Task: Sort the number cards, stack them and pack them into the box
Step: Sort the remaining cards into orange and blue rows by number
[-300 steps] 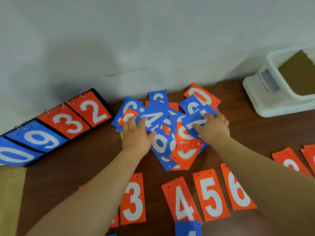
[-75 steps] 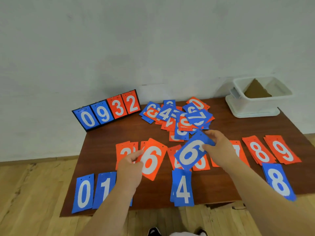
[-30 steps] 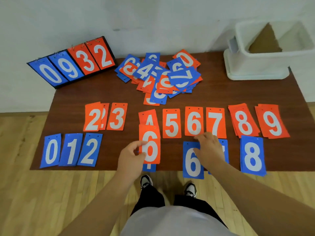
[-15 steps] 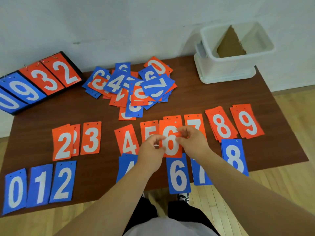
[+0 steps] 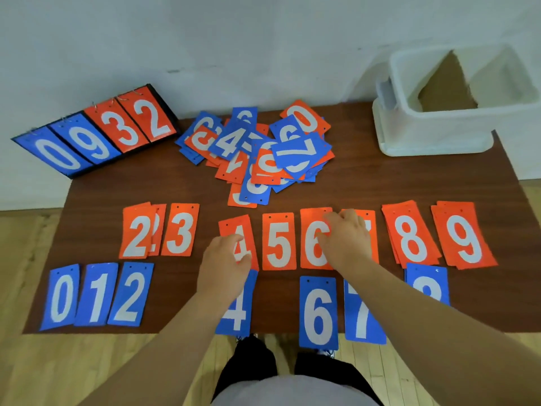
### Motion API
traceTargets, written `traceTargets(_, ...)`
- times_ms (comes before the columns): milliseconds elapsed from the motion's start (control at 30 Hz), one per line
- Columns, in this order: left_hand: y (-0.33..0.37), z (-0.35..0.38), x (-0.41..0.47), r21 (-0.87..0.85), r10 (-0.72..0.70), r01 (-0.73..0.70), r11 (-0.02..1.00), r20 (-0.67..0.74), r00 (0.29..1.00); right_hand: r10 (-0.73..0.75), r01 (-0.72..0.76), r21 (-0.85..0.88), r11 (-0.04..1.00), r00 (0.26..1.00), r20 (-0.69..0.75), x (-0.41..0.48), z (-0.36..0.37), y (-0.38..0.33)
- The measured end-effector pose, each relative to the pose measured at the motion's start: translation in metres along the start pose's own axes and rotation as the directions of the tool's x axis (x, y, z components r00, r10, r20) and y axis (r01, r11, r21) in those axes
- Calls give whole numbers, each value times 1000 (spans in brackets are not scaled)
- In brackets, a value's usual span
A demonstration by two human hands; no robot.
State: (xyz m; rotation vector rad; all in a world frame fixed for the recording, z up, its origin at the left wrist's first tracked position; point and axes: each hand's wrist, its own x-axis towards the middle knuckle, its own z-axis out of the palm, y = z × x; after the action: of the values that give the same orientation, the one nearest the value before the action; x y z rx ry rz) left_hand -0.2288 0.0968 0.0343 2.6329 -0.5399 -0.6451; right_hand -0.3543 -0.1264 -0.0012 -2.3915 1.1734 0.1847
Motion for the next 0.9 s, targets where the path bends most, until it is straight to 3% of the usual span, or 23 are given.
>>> traceTargets(233, -25, -51, 42, 212, -13, 37, 977, -114, 993, -27, 27, 129, 991, 1000, -3, 29, -24, -50)
traceTargets(533, -46, -106, 196, 361, 66, -48, 931, -37, 997, 112, -104, 126, 987, 992, -58, 108, -11, -100)
traceTargets(767, 8, -76, 302, 353, 170, -156, 923, -7, 985, 372, -363, 89, 928, 921, -120, 188, -4, -114)
traceTargets(900, 11, -51, 315, 404, 200, -186, 896, 8, 980, 396, -388, 90, 917, 914, -90, 204, 7, -106)
